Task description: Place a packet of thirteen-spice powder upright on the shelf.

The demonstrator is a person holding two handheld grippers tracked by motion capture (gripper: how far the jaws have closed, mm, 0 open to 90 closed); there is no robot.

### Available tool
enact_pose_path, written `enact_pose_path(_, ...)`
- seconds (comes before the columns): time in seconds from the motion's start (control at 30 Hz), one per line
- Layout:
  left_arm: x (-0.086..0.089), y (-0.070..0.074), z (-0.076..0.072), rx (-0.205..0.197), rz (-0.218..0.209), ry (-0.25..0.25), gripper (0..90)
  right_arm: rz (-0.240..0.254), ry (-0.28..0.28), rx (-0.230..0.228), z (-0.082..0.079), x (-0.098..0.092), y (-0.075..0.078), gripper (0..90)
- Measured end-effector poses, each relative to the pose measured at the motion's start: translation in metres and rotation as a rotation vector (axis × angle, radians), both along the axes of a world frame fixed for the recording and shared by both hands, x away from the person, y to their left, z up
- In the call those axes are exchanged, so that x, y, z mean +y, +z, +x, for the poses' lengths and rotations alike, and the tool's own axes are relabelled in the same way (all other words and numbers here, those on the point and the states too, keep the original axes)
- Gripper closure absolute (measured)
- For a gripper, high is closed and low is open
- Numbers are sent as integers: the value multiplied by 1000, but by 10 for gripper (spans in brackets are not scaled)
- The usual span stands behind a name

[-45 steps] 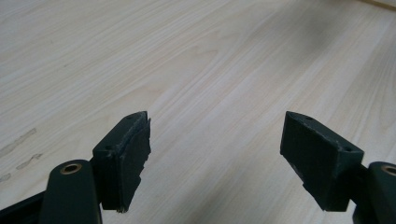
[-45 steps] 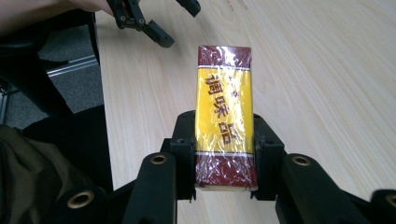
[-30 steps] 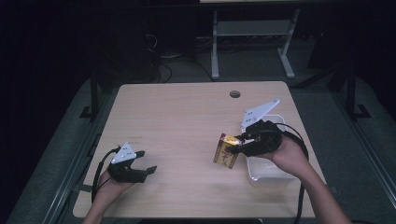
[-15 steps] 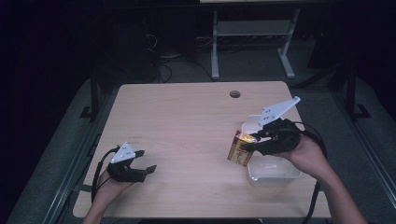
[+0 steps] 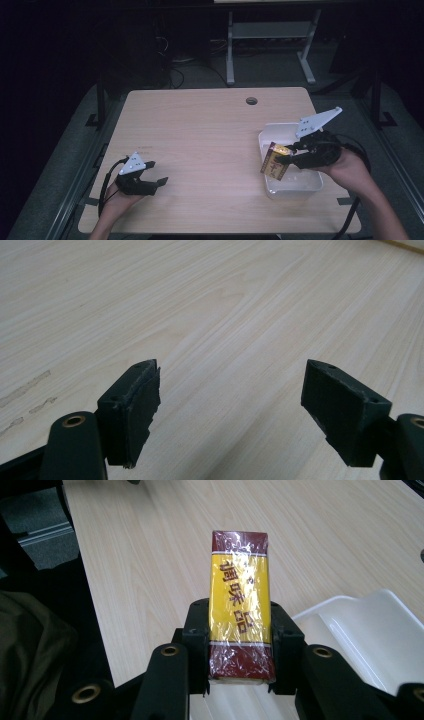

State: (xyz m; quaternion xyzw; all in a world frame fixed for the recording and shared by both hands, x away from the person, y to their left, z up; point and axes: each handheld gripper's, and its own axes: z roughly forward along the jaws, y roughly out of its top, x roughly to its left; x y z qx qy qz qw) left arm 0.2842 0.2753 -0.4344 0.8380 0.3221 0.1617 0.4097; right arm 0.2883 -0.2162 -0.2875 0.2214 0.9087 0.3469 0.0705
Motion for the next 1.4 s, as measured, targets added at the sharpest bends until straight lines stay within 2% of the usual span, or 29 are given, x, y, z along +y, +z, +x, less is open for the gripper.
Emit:
enact_pose_path(0.27, 0, 0, 0, 0, -2, 1, 231, -16, -14, 3, -4, -13, -5, 677)
enact_pose_path(0.4, 0, 0, 0, -1, 0, -1, 231, -40, -17, 3, -5, -17, -9, 677)
enact_pose_path(0.8, 0, -1, 1, 0, 5, -2, 230, -52, -16, 9, -8, -26, -14, 676)
enact_pose_path(1.13, -1, -1, 1, 2, 5, -2, 229, -61, 16, 35, -7, -32, -23, 676)
enact_pose_path(1.4, 0, -1, 1, 3, 4, -1, 229, -68, 7, 51, -5, -35, -29, 675)
